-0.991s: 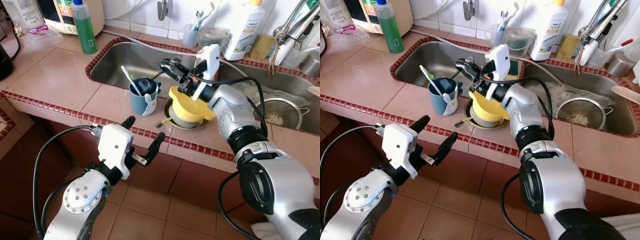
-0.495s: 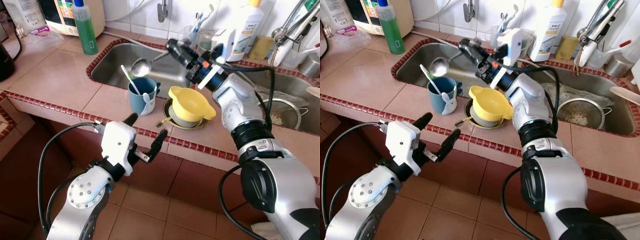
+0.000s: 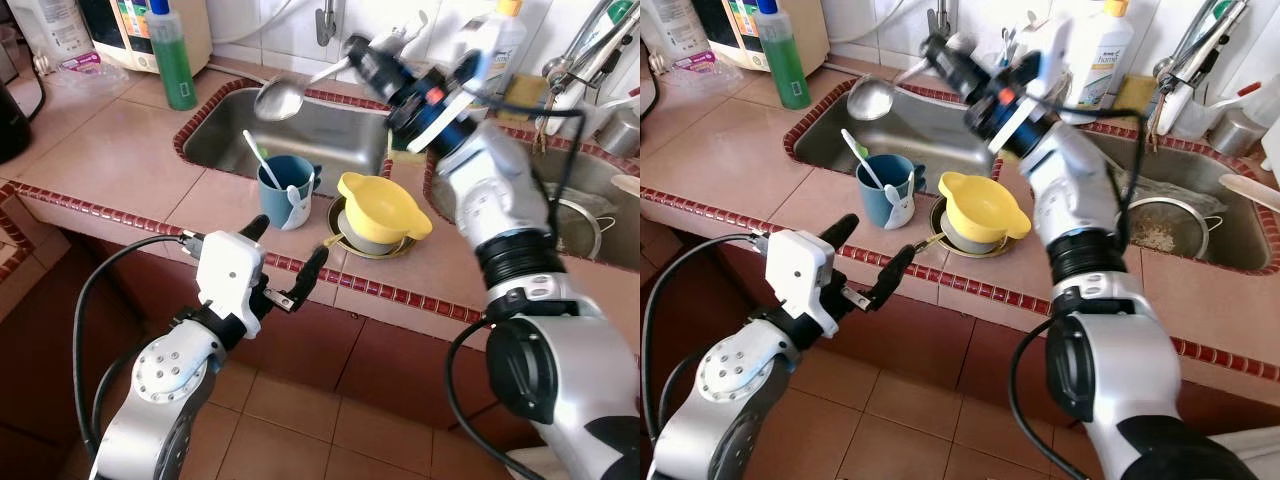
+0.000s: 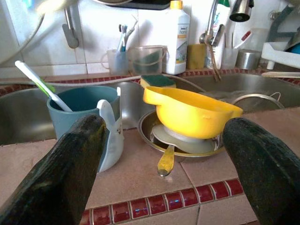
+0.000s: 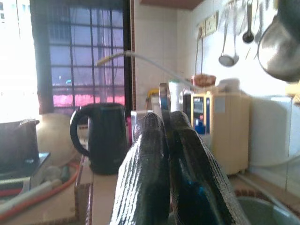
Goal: Kitchen organization
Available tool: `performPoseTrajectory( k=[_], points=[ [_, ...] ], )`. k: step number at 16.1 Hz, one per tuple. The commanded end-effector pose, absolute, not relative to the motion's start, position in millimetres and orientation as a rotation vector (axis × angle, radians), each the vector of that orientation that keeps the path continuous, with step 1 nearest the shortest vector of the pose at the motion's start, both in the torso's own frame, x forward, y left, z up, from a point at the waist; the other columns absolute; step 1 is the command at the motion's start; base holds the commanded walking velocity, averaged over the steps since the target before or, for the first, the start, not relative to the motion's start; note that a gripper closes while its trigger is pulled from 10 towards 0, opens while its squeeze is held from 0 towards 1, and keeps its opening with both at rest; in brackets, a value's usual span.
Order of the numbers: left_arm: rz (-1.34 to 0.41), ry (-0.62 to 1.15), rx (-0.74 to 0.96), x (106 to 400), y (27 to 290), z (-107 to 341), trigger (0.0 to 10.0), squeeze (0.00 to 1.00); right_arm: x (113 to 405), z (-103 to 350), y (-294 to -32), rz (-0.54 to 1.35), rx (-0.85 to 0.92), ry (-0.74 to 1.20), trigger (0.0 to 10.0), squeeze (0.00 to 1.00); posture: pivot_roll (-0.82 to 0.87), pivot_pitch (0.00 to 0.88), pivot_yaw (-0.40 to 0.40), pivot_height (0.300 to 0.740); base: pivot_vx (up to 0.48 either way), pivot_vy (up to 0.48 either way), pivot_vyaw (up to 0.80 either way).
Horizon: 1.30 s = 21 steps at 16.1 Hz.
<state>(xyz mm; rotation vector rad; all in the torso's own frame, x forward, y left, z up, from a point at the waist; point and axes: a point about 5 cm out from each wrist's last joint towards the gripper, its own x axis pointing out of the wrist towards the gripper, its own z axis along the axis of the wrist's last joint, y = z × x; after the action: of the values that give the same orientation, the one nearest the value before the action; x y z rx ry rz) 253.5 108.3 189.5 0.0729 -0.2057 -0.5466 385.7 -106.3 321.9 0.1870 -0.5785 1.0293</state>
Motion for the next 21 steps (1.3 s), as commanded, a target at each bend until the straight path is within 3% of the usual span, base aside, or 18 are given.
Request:
performPoseTrajectory(
  k=[1,6,11,16,21],
  points=[
    [-0.538,-0.233,0.067,258,110,194,10.0,0.00,381,341,-115,1.013,0.186,-0.651,10.0,0.00,-0.02,0.081,-0.071,0.740,0.000,0.000,0.00],
    [-0.440,-0.281,0.056,277,141,210,10.0,0.00,376,346,-135,0.933,0.175,-0.707,10.0,0.00,-0.04,0.041,-0.066,0.740,0.000,0.000,0.00],
    [-0.331,-0.328,0.010,300,181,231,10.0,0.00,365,346,-167,0.708,0.140,-0.812,10.0,0.00,-0.06,0.005,-0.034,0.740,0.000,0.000,0.00],
    [-0.372,-0.312,0.030,305,182,230,10.0,0.00,350,329,-182,0.561,0.112,-0.812,10.0,0.00,-0.07,0.000,-0.021,0.740,0.000,0.000,0.00],
    [-0.401,-0.291,0.061,311,182,229,10.0,0.00,342,299,-177,0.498,0.127,-0.726,10.0,0.00,-0.08,0.000,-0.002,0.740,0.000,0.000,0.00]
  ],
)
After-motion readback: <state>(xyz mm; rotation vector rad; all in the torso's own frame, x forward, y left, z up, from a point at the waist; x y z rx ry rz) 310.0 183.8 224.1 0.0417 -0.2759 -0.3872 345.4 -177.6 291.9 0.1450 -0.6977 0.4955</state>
